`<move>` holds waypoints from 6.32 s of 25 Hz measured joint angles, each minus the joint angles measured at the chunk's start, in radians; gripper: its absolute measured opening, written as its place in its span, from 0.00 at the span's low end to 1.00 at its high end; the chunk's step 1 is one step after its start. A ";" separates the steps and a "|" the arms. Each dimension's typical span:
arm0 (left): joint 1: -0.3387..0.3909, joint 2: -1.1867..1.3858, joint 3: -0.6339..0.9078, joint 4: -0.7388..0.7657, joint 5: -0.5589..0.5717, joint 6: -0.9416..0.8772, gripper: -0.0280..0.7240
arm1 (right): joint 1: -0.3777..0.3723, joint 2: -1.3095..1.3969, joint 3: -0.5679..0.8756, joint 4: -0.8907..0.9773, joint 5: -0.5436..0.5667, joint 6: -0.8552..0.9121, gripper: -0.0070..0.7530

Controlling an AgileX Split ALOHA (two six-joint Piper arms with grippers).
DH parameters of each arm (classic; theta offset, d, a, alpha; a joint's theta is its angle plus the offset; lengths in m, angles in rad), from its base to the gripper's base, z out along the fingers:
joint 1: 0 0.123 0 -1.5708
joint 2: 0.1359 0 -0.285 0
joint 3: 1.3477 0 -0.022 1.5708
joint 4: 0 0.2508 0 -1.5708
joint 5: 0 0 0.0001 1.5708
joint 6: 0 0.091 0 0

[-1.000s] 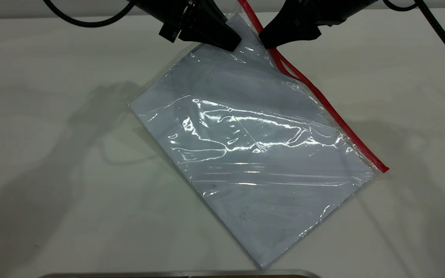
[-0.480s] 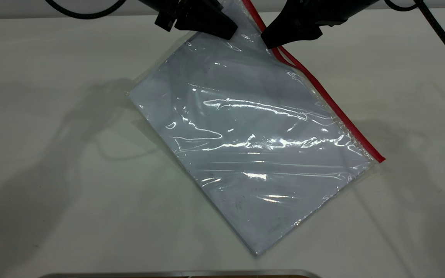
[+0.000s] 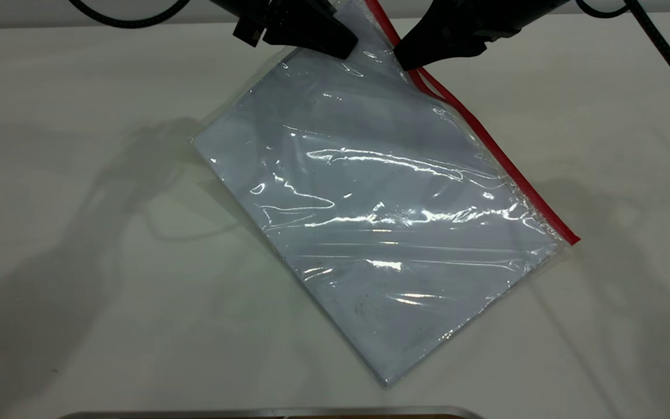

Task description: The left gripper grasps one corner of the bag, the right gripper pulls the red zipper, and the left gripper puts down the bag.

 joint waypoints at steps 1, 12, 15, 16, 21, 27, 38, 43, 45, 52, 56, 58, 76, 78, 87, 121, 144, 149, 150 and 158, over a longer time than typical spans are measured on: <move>0.000 0.000 0.000 0.000 0.002 0.000 0.11 | 0.000 0.000 0.000 0.000 0.001 0.000 0.23; 0.000 0.000 0.000 0.000 0.002 -0.011 0.11 | 0.000 0.000 0.000 0.026 0.003 0.000 0.20; 0.000 0.000 0.000 0.000 0.004 -0.011 0.11 | 0.000 0.000 0.000 0.026 0.003 0.000 0.12; 0.000 0.000 0.000 0.000 0.005 -0.012 0.11 | 0.000 0.000 0.000 0.026 0.003 0.000 0.08; 0.000 0.000 0.000 -0.002 0.005 -0.013 0.11 | 0.000 0.000 0.000 0.018 -0.004 0.015 0.05; -0.001 0.000 0.000 -0.002 0.004 -0.014 0.11 | 0.000 0.000 0.000 -0.070 -0.043 0.089 0.05; -0.001 0.000 0.000 -0.004 0.005 -0.023 0.11 | 0.001 0.000 0.000 -0.257 -0.095 0.228 0.05; -0.001 0.000 0.000 -0.001 0.005 -0.028 0.11 | -0.013 0.039 -0.003 -0.312 -0.094 0.290 0.05; 0.003 0.001 0.000 0.000 0.004 -0.039 0.11 | -0.028 0.057 -0.004 -0.324 -0.089 0.311 0.05; 0.036 0.001 0.000 -0.013 0.010 -0.053 0.11 | -0.093 0.080 -0.004 -0.385 -0.076 0.345 0.05; 0.049 0.001 0.000 -0.020 0.010 -0.063 0.11 | -0.123 0.096 -0.004 -0.410 -0.058 0.355 0.05; 0.056 0.001 0.000 -0.019 0.010 -0.066 0.11 | -0.134 0.109 -0.004 -0.429 -0.048 0.375 0.06; 0.081 0.001 0.000 0.060 -0.025 -0.104 0.11 | -0.192 0.120 -0.004 -0.855 0.090 0.813 0.07; 0.081 0.001 0.000 0.065 -0.021 -0.104 0.11 | -0.192 0.120 -0.004 -0.863 0.091 0.838 0.07; 0.085 0.001 0.000 0.087 -0.034 -0.107 0.21 | -0.192 0.120 -0.004 -0.817 0.059 0.843 0.36; 0.088 -0.984 -0.003 1.272 0.095 -1.752 0.82 | -0.192 -0.836 -0.496 -1.255 0.485 1.414 0.77; 0.088 -1.646 0.765 1.312 0.095 -1.919 0.82 | -0.192 -1.712 0.313 -1.155 0.584 1.481 0.77; 0.088 -1.875 0.955 1.311 0.095 -1.926 0.82 | -0.192 -1.865 0.481 -1.156 0.594 1.489 0.77; 0.088 -1.923 0.987 1.311 0.095 -1.926 0.82 | -0.192 -1.894 0.505 -1.156 0.592 1.489 0.77; 0.088 -2.236 1.181 1.279 0.095 -1.888 0.82 | -0.192 -2.050 0.656 -1.182 0.576 1.488 0.77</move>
